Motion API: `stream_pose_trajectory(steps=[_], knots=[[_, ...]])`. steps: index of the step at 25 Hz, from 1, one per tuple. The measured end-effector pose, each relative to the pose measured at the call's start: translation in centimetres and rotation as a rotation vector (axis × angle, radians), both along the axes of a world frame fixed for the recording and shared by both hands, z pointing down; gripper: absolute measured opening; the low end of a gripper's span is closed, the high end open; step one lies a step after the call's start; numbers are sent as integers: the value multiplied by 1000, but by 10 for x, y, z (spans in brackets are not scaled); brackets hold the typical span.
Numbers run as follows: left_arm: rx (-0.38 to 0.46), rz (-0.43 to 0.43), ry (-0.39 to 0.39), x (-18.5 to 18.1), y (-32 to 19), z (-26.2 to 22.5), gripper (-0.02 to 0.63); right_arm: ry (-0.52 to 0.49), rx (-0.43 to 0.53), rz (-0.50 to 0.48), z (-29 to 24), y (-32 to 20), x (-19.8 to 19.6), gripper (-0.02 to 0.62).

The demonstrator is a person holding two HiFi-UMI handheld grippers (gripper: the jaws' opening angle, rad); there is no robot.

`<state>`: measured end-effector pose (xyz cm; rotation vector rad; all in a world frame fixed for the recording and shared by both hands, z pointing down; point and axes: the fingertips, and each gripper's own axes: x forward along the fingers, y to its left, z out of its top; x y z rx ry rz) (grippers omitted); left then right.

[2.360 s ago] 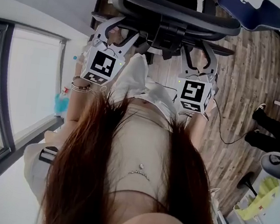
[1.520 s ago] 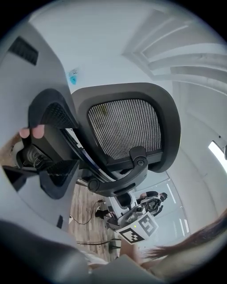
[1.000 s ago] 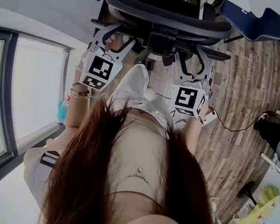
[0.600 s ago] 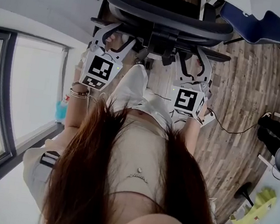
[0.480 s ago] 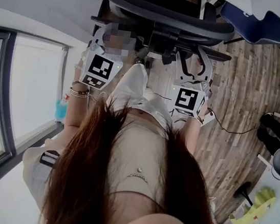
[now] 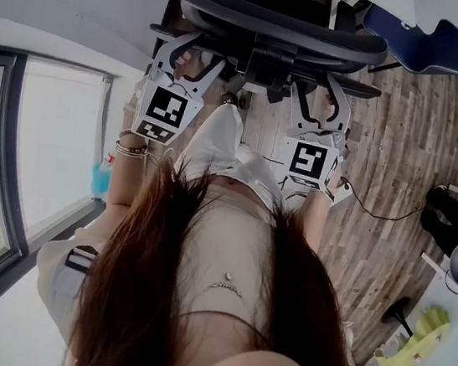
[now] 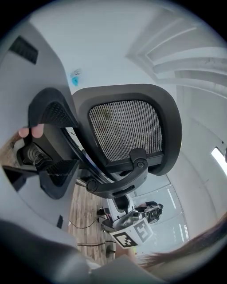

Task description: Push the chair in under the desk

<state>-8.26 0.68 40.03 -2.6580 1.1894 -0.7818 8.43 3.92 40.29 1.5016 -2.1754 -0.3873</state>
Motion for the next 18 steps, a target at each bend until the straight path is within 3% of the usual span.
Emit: stream_pose_trajectory(steps=[18], knots=[[-9, -7, 0, 0, -25, -3, 218, -3, -13, 9, -1, -24, 2, 228]])
